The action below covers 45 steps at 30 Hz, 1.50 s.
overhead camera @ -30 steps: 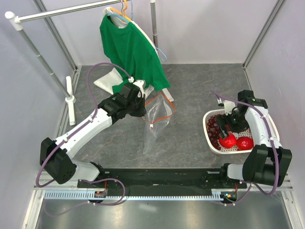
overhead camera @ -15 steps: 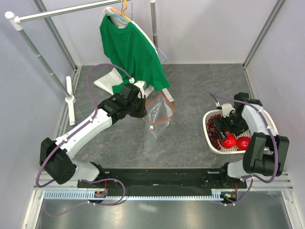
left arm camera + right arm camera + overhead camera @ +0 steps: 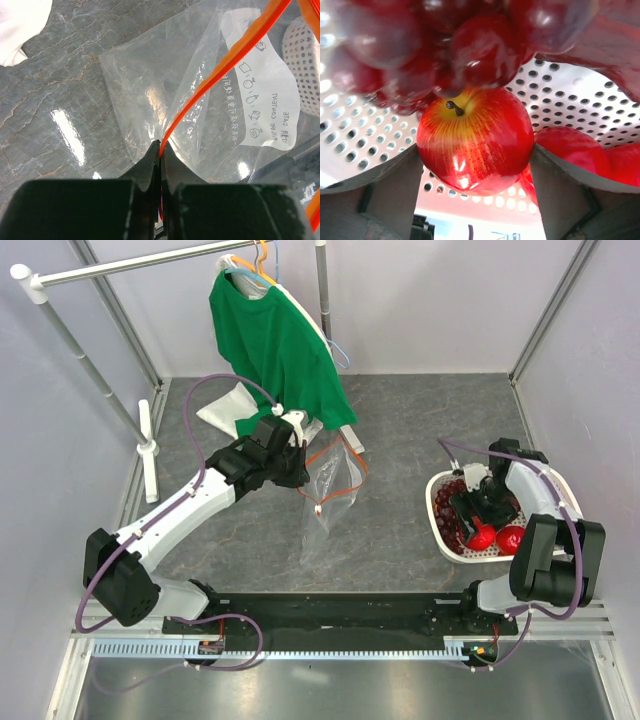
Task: Place the food in the zip-top bag and seal the zipper
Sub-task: Pick up the fake fruit from the bin, then place the fake fruit in the zipper food storage bag.
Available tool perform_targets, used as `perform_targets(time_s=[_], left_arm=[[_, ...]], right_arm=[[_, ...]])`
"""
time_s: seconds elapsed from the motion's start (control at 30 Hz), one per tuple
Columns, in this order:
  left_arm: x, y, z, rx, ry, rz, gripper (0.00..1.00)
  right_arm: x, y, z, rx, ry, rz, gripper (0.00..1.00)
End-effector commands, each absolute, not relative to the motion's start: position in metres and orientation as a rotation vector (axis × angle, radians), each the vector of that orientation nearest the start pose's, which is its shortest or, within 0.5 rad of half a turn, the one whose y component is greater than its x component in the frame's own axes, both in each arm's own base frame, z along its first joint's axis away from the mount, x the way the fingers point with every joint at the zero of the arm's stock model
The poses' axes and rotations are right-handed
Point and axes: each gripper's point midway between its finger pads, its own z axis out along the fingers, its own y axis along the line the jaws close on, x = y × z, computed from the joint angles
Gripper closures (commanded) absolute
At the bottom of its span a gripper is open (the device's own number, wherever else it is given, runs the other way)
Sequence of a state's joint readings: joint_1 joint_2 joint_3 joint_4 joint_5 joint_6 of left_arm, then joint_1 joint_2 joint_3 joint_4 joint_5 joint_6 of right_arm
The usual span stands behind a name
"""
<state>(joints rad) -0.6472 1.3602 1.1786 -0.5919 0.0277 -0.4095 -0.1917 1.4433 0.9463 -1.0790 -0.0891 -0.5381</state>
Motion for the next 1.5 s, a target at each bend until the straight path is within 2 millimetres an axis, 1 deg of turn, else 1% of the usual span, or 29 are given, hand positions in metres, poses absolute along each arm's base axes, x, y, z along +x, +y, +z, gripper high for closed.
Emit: perform_targets(time_s=[0.0, 0.03, 0.2, 0.23, 0.3, 0.33, 0.4, 0.47, 0.53, 0.57, 0.6, 0.63, 0.7, 0.73, 0.8, 0.83, 0.93, 0.97, 1.0, 1.03, 1.07, 1.1, 1.13, 1.17, 1.23, 1.27, 1.37, 1.43, 1.47], left_arm=[[0.283, -0.239, 0.194, 0.333, 2.342, -0.554, 0.98], [0.283, -0.239, 0.193, 0.333, 2.343, -0.554, 0.98], [0.282, -0.237, 0.191, 0.342, 2.343, -0.543, 0.98], [0.281, -0.237, 0.192, 0.341, 2.341, -0.542, 0.98], [0.281, -0.237, 0.191, 0.344, 2.344, -0.541, 0.98], [0.281, -0.237, 0.19, 0.347, 2.345, -0.542, 0.98], [0.28, -0.238, 0.189, 0.354, 2.35, -0.545, 0.98], [0.28, -0.237, 0.186, 0.363, 2.352, -0.539, 0.98], [0.278, -0.235, 0.186, 0.372, 2.35, -0.535, 0.98], [0.278, -0.235, 0.184, 0.375, 2.352, -0.533, 0.98], [0.277, -0.236, 0.185, 0.381, 2.353, -0.542, 0.98], [0.277, -0.237, 0.184, 0.386, 2.355, -0.546, 0.98], [0.277, -0.238, 0.182, 0.391, 2.359, -0.549, 0.98], [0.277, -0.237, 0.183, 0.394, 2.357, -0.548, 0.98], [0.276, -0.237, 0.183, 0.4, 2.357, -0.547, 0.98], [0.275, -0.237, 0.183, 0.403, 2.357, -0.548, 0.98], [0.274, -0.238, 0.186, 0.408, 2.351, -0.563, 0.98], [0.274, -0.239, 0.188, 0.41, 2.345, -0.57, 0.98], [0.273, -0.241, 0.19, 0.416, 2.341, -0.587, 0.98], [0.273, -0.242, 0.191, 0.416, 2.342, -0.591, 0.98], [0.273, -0.243, 0.191, 0.417, 2.341, -0.597, 0.98], [0.273, -0.244, 0.192, 0.42, 2.342, -0.604, 0.98], [0.272, -0.245, 0.192, 0.418, 2.343, -0.614, 0.98], [0.272, -0.246, 0.192, 0.417, 2.343, -0.621, 0.98], [0.272, -0.247, 0.192, 0.412, 2.344, -0.632, 0.98], [0.272, -0.247, 0.192, 0.405, 2.344, -0.635, 0.98], [0.271, -0.248, 0.189, 0.388, 2.359, -0.675, 0.98], [0.271, -0.247, 0.188, 0.371, 2.371, -0.695, 0.98], [0.273, -0.246, 0.187, 0.362, 2.374, -0.701, 0.98]], right_arm=[[0.211, -0.027, 0.101, -0.556, 2.936, 0.231, 0.24], [0.222, -0.026, 0.115, -0.549, 2.89, 0.228, 0.26], [0.233, -0.012, 0.158, -0.532, 2.809, 0.313, 0.32], [0.242, -0.005, 0.177, -0.539, 2.742, 0.352, 0.32], [0.245, 0.007, 0.2, -0.553, 2.675, 0.427, 0.32], [0.252, 0.021, 0.223, -0.575, 2.586, 0.497, 0.32], [0.263, 0.035, 0.25, -0.624, 2.479, 0.537, 0.32], [0.268, 0.061, 0.27, -0.677, 2.39, 0.643, 0.33], [0.278, 0.083, 0.299, -0.728, 2.269, 0.684, 0.34], [0.277, 0.101, 0.309, -0.743, 2.236, 0.72, 0.35], [0.287, 0.114, 0.323, -0.77, 2.15, 0.715, 0.35], [0.282, 0.135, 0.334, -0.824, 2.089, 0.748, 0.35], [0.291, 0.159, 0.35, -0.806, 2.0, 0.784, 0.35], [0.286, 0.177, 0.356, -0.843, 1.96, 0.815, 0.35], [0.291, 0.197, 0.371, -0.842, 1.898, 0.848, 0.35], [0.286, 0.215, 0.372, -0.889, 1.879, 0.88, 0.35], [0.284, 0.238, 0.371, -0.929, 1.861, 0.884, 0.35], [0.277, 0.251, 0.357, -0.967, 1.883, 0.902, 0.35], [0.28, 0.254, 0.351, -0.969, 1.883, 0.877, 0.35], [0.273, 0.263, 0.344, -0.998, 1.879, 0.875, 0.35], [0.271, 0.266, 0.326, -1.011, 1.909, 0.865, 0.35], [0.277, 0.269, 0.321, -1.006, 1.895, 0.814, 0.34], [0.272, 0.276, 0.313, -1.035, 1.891, 0.796, 0.34], [0.272, 0.277, 0.295, -1.049, 1.925, 0.771, 0.34], [0.276, 0.28, 0.278, -1.053, 1.955, 0.719, 0.33], [0.276, 0.278, 0.262, -1.052, 1.988, 0.705, 0.33], [0.283, 0.277, 0.238, -1.038, 2.022, 0.643, 0.33], [0.287, 0.275, 0.23, -1.037, 2.015, 0.606, 0.32], [0.285, 0.27, 0.216, -1.048, 2.039, 0.58, 0.31]])
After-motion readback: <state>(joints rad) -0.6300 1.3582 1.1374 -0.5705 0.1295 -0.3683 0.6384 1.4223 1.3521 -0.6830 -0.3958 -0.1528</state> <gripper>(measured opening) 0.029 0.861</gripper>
